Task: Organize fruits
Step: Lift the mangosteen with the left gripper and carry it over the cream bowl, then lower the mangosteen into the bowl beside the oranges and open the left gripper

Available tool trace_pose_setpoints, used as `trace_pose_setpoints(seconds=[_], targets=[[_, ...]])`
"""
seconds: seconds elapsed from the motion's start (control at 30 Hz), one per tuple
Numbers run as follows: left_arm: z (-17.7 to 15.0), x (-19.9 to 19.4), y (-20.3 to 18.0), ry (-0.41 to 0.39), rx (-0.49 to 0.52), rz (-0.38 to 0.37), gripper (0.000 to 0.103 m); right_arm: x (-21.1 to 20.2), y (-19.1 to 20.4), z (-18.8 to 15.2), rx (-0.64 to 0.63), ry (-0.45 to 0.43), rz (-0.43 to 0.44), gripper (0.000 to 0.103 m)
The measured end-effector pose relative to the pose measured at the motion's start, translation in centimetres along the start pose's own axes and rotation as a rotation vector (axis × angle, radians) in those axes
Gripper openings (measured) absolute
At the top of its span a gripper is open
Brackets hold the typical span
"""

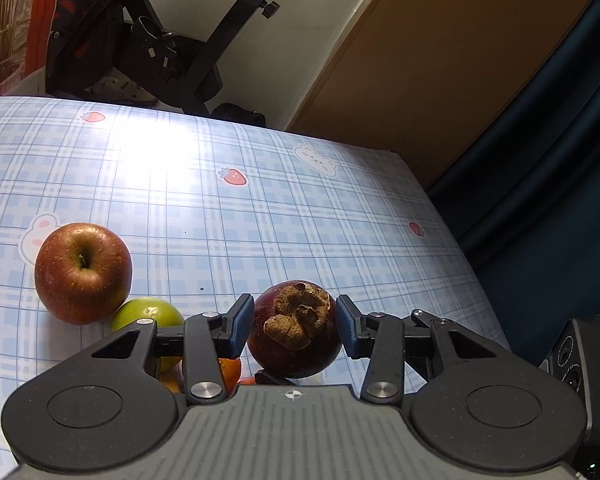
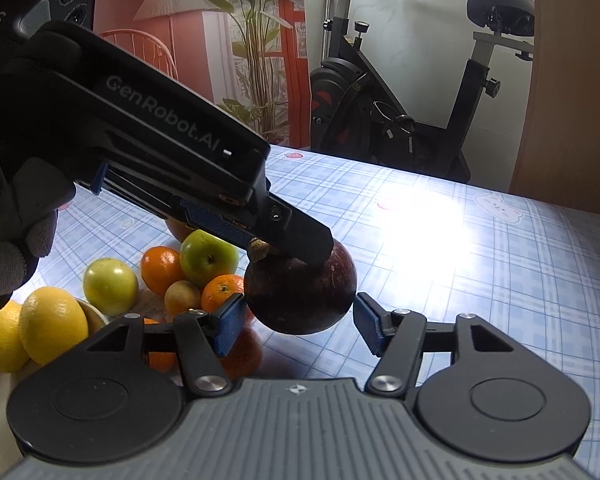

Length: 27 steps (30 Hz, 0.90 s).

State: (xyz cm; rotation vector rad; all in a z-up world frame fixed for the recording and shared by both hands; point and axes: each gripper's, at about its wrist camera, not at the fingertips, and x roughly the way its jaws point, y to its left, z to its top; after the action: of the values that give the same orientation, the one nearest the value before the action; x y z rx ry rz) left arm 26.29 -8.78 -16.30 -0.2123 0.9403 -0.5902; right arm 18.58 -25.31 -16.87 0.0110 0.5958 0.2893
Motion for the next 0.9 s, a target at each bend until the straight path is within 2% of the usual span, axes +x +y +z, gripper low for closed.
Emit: trace_pose_setpoints(seconds=[0.23,0.5,0.8,0.9], targets=[[-2.6,-4.9,-0.8,-0.012,0.028,0.01,0.046,-3.0,4.0,0.0,-0.02,-0.016,0.024,0.062],[-6.2,-9.5,0.6,0.016,0.027,0.047,0.046,-4.2,8.8,-1.3,-0.016,0.008,0.094,0.062],[-8.0,-9.3,1.1,0.067,0.041,0.066,0.046,-3.8,10.7,-3.1,-0.011,0.073,0.091,0.062],[-8.2,-8.8,1.0,0.076,0.054,0.071,0.046,-3.6,10.2,-3.7,0.042,0.078,0.106,0.062]])
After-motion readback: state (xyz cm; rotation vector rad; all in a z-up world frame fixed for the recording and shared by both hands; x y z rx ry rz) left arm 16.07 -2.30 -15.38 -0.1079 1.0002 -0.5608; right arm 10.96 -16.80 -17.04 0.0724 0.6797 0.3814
